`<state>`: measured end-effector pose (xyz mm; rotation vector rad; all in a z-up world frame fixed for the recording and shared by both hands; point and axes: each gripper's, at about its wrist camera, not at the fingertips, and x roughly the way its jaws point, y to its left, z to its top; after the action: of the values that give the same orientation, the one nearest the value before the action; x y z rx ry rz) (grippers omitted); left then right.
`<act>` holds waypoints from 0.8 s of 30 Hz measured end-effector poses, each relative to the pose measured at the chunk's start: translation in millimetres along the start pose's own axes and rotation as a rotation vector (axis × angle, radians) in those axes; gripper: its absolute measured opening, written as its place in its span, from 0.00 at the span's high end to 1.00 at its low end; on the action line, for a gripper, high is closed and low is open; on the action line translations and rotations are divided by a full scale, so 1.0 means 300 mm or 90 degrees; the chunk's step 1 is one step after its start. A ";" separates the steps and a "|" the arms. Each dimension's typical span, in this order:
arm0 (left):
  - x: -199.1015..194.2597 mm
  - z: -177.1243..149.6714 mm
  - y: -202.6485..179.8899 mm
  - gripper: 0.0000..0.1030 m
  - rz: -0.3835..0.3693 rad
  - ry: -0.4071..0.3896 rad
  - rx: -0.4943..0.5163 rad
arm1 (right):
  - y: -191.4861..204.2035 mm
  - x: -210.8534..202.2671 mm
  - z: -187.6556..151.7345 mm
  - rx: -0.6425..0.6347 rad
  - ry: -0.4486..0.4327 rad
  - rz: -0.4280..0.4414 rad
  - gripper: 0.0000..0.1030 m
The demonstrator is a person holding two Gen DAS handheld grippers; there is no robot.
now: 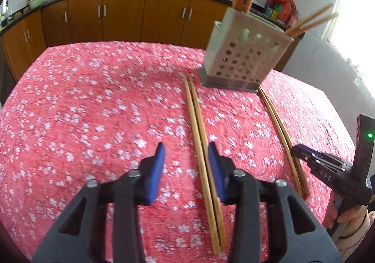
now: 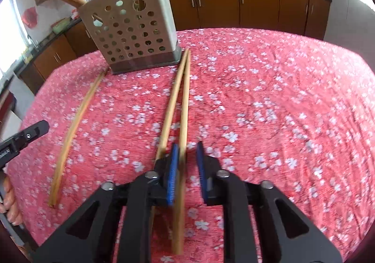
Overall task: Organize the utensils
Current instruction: 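Close the right tool on a chopstick while the left tool grasps another chopstick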
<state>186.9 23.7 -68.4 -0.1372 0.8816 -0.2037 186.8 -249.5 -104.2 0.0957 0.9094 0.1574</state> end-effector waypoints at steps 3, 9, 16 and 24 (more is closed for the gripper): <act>0.022 -0.016 -0.016 0.78 -0.011 0.017 0.011 | -0.024 0.003 0.001 0.015 -0.009 -0.044 0.93; 0.053 -0.036 -0.061 0.85 -0.012 0.036 0.042 | -0.074 0.003 0.005 0.043 -0.011 -0.052 0.93; 0.083 -0.048 -0.057 0.89 0.025 0.054 0.052 | -0.072 -0.003 -0.006 0.035 -0.014 -0.055 0.93; 0.098 -0.040 -0.041 0.93 0.058 0.038 0.060 | -0.039 -0.028 -0.015 0.011 -0.014 -0.051 0.92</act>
<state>194.4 4.4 -95.6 -0.0038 0.9339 -0.1648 179.2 -262.6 -102.2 0.0768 0.8912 0.0748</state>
